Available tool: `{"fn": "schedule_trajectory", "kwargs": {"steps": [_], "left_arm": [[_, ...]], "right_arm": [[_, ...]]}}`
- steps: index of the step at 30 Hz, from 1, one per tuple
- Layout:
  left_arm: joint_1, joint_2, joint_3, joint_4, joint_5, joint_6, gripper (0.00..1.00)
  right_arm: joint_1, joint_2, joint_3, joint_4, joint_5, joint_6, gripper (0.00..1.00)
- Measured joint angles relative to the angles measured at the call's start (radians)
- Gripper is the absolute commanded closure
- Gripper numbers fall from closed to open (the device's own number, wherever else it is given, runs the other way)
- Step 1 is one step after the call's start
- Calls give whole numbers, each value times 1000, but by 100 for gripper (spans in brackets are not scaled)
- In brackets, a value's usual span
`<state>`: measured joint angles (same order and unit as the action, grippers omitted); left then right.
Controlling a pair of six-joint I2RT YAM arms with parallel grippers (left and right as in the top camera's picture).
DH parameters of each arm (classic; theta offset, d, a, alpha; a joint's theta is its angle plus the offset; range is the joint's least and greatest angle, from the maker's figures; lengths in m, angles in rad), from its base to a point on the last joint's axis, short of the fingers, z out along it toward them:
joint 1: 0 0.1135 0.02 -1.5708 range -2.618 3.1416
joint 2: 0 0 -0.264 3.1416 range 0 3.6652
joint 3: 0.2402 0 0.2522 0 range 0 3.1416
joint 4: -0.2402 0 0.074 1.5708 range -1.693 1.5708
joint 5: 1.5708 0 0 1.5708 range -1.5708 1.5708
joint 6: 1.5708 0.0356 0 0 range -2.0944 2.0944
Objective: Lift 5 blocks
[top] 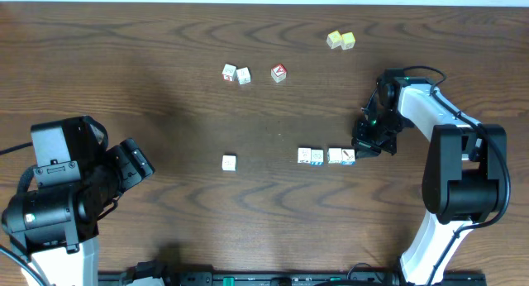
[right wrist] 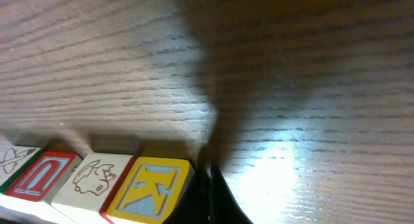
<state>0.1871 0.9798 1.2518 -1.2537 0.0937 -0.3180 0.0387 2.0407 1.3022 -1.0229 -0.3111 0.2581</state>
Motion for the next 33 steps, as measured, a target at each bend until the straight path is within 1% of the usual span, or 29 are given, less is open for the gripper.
{"fn": "schedule_trajectory", "kwargs": {"steps": [10, 24, 33], "left_arm": [[0, 0, 0, 0, 0, 0, 14], [0, 0, 0, 0, 0, 0, 14], [0, 0, 0, 0, 0, 0, 14]], "right_arm": [[35, 0, 3, 13, -8, 25, 99], [44, 0, 3, 14, -16, 57, 99], [63, 0, 3, 14, -26, 106, 99]]}}
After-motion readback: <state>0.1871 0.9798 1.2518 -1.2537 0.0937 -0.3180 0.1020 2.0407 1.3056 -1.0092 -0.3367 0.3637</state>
